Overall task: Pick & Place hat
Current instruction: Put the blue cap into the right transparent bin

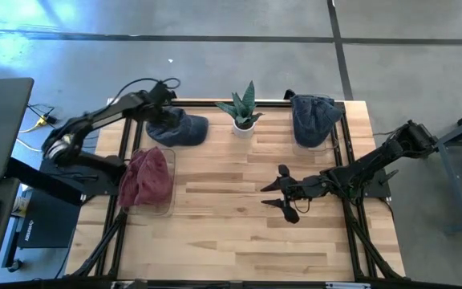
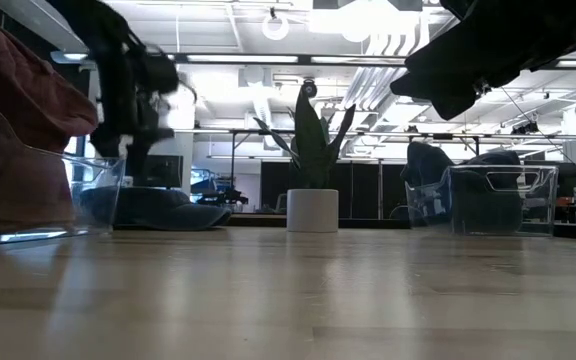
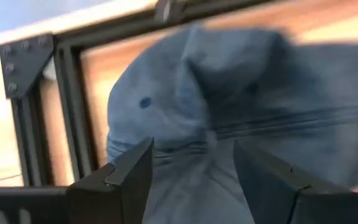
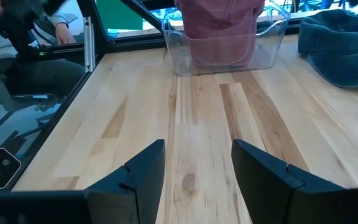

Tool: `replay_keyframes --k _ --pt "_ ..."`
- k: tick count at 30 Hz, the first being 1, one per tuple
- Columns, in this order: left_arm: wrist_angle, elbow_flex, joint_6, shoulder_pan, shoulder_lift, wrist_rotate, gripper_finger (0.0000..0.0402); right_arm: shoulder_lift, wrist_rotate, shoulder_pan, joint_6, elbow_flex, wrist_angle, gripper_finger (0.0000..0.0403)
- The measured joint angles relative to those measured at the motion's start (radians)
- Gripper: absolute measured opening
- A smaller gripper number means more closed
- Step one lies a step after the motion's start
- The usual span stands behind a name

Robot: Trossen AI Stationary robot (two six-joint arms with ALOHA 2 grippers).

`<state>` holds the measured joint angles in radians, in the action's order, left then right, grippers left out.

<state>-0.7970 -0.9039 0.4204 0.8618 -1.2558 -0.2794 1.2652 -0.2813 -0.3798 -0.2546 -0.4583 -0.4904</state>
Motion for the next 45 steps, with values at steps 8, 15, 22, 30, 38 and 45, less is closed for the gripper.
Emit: replay_keyframes --k 8,15,22,30,38,45 --pt "0.056 0.000 -0.065 0.017 -0.272 -0.037 0.0168 0.000 0.001 0.000 0.000 0.000 0.000 0.0181" --pt "0.128 0.000 -0.147 0.015 -0.340 -0.024 0.0033 0.000 0.009 0.000 -0.008 0.000 0.008 0.0181" --pt "0.112 0.001 -0.193 -0.041 -0.240 -0.044 0.0003 0.000 0.028 -0.001 -0.034 0.000 0.046 0.0181" --pt "0.124 0.001 -0.206 -0.193 0.104 0.019 0.0001 0.000 0.064 0.000 -0.059 0.000 0.038 0.0181" --pt "0.280 0.000 -0.123 -0.379 0.386 0.262 0.0000 -0.006 0.112 0.000 -0.074 0.000 0.012 0.0181" --pt "0.513 -0.001 -0.055 -0.590 0.387 0.535 0.0000 -0.111 0.271 -0.060 -0.132 0.000 -0.007 0.0181"
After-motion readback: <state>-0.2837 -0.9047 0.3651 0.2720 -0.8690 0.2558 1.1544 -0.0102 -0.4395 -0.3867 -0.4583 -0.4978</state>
